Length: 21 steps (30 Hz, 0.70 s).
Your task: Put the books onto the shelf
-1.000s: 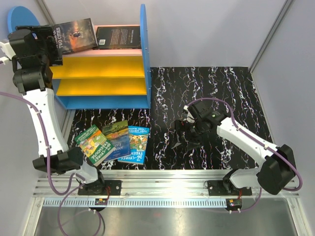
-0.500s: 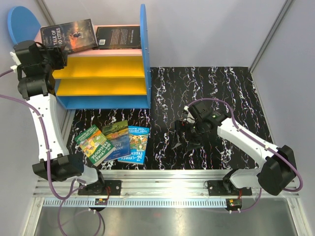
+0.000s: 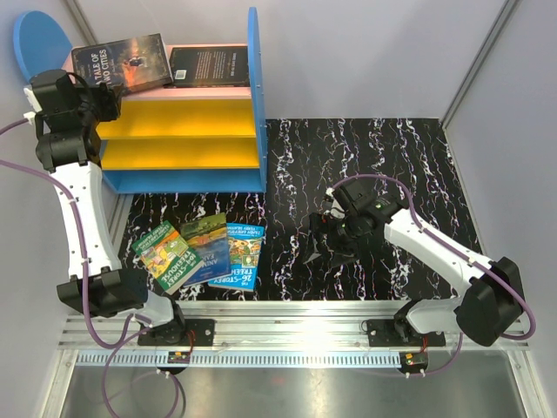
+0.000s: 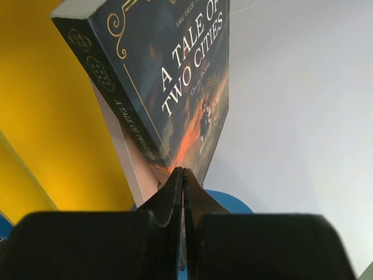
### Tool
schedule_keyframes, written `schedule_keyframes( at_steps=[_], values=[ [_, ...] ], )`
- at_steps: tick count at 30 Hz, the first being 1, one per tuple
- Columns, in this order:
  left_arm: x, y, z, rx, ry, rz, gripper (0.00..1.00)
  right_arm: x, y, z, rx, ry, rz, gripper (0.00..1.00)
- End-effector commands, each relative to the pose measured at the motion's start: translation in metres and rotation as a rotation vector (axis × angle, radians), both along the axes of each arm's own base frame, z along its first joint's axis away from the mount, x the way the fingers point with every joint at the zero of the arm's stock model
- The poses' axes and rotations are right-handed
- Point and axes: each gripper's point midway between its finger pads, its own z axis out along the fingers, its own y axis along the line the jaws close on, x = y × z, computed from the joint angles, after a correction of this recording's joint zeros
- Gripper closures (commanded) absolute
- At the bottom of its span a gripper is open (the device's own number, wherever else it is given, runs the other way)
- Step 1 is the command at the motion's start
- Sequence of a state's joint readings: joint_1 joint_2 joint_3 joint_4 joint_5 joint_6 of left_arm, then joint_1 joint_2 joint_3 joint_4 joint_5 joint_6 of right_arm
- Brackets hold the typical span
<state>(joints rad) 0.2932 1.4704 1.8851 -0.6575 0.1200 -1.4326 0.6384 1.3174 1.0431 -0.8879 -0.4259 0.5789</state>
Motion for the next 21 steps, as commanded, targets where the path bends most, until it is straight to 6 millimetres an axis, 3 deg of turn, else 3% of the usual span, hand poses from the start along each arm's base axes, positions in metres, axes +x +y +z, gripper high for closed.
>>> schedule_keyframes(
  at_steps=[1, 9, 21],
  values=[
    [-0.005, -0.007, 0.031, 0.055, -0.082, -0.031, 1.0, 0.004, -0.004, 0.003, -0.005, -0.026, -0.025, 0.0],
    [-0.005, -0.011, 0.007, 0.05, -0.027, -0.039, 1.0, 0.003, -0.003, 0.001, -0.003, -0.013, -0.029, 0.0],
    [0.004, -0.013, -0.002, 0.065, -0.005, -0.036, 1.0, 0.003, -0.003, -0.001, -0.006, -0.007, -0.027, 0.0]
  ],
)
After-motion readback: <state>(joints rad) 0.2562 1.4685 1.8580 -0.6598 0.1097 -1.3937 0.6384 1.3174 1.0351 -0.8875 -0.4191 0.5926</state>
